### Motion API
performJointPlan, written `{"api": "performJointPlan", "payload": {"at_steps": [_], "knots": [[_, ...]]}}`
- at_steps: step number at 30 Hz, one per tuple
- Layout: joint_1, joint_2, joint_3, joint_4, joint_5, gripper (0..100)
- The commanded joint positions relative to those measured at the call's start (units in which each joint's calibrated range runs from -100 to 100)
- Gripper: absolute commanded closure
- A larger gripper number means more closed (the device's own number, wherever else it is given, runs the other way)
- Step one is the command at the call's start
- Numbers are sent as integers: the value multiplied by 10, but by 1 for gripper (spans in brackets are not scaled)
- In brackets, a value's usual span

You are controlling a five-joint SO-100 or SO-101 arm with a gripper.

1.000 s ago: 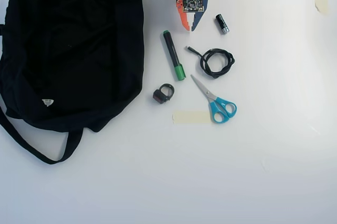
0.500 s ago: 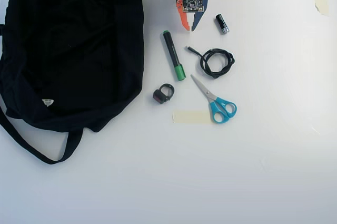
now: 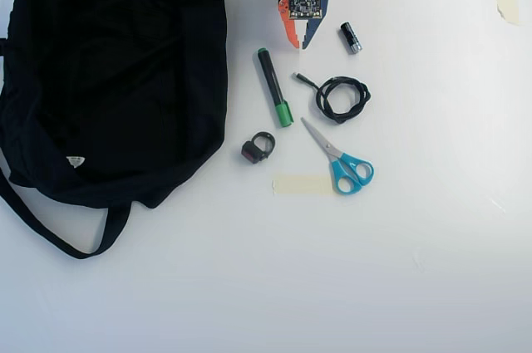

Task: Put the bike light into the black bag

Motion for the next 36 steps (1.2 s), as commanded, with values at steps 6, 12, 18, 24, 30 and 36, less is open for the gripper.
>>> {"api": "performJointPlan", "payload": {"at_steps": [6,12,18,24,30,36], "knots": [[-2,-8,21,6,-1,98],[-4,-7,20,6,-2,98],[-28,-6,14,5,3,98],[-32,105,-71,-105,4,98],[-32,333,-223,-307,4,98],[-34,524,-409,-521,-2,98]]}}
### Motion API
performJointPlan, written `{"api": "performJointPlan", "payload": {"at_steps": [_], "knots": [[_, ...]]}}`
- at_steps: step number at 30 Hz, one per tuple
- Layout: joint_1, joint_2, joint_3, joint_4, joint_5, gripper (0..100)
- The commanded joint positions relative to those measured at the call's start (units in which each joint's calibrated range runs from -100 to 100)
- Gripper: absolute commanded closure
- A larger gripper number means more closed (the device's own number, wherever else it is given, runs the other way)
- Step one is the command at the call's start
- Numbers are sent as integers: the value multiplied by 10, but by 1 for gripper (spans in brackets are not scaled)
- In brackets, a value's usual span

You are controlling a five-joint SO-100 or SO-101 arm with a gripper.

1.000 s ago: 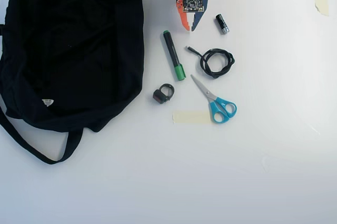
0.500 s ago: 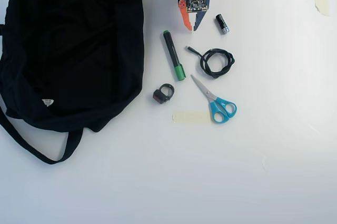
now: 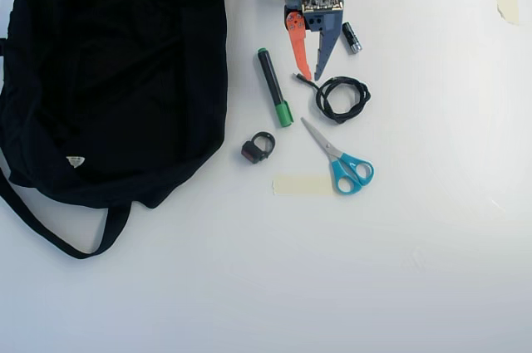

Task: Put the bike light into the black bag

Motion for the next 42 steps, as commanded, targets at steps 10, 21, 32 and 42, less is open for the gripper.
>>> {"api": "performJointPlan", "payload": {"at_steps": [10,21,32,42], "knots": [[2,377,-506,-151,5,98],[17,635,-802,-153,5,98],[34,681,-806,-180,5,98],[18,679,-795,-168,5,98]]}}
